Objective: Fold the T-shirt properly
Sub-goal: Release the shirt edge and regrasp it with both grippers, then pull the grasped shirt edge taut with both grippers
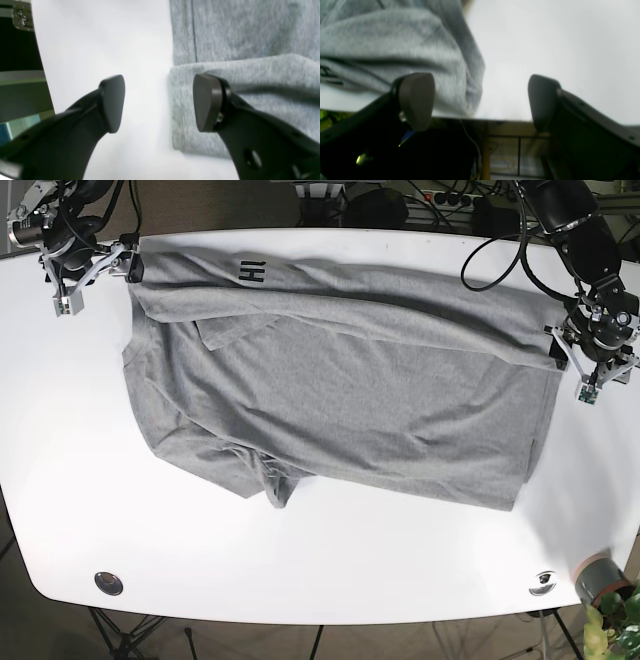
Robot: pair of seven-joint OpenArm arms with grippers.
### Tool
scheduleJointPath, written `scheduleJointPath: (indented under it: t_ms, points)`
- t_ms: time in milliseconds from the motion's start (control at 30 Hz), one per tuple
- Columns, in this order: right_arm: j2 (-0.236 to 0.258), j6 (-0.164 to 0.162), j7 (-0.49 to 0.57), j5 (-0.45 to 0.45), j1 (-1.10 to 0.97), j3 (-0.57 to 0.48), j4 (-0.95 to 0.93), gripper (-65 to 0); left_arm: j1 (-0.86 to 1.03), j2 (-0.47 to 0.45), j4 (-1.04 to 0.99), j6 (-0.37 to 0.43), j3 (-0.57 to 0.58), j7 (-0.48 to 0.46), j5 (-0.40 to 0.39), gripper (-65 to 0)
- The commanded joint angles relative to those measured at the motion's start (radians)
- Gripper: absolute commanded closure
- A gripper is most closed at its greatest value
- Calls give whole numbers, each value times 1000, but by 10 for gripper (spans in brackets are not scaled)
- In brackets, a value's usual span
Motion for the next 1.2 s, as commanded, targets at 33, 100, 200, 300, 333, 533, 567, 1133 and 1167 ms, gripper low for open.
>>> scheduleJointPath:
  t_ms: [33,100,200,300,333,533,567,1133,1167]
  points:
    - [13,0,17,-2,-16,2,19,-533,52,-29,18,6,-43,-23,0,-383]
    - [13,0,45,-3,-35,-19,17,-531,81,-29,12,6,-74,-88,0,-360]
    - [19,0,91,-3,-59,-84,17,-526,115,0,-13,6,-99,-226,0,-322]
    - [19,0,128,-3,-81,-121,16,-526,148,26,-30,6,-131,-358,0,-308]
    - [17,0,143,-5,-85,-125,14,-526,156,35,-33,6,-142,-395,0,-308]
    - [20,0,195,-5,-72,-130,-64,-525,155,52,-82,6,-165,-476,0,-306]
    - [23,0,197,-5,-69,-130,-79,-525,155,52,-93,6,-169,-478,0,-306]
    - [57,0,232,-5,-64,-233,-134,-276,201,51,-193,6,-169,-478,-76,-304]
    - [59,0,232,-5,-64,-233,-134,-254,207,51,-194,6,-171,-478,-76,-299]
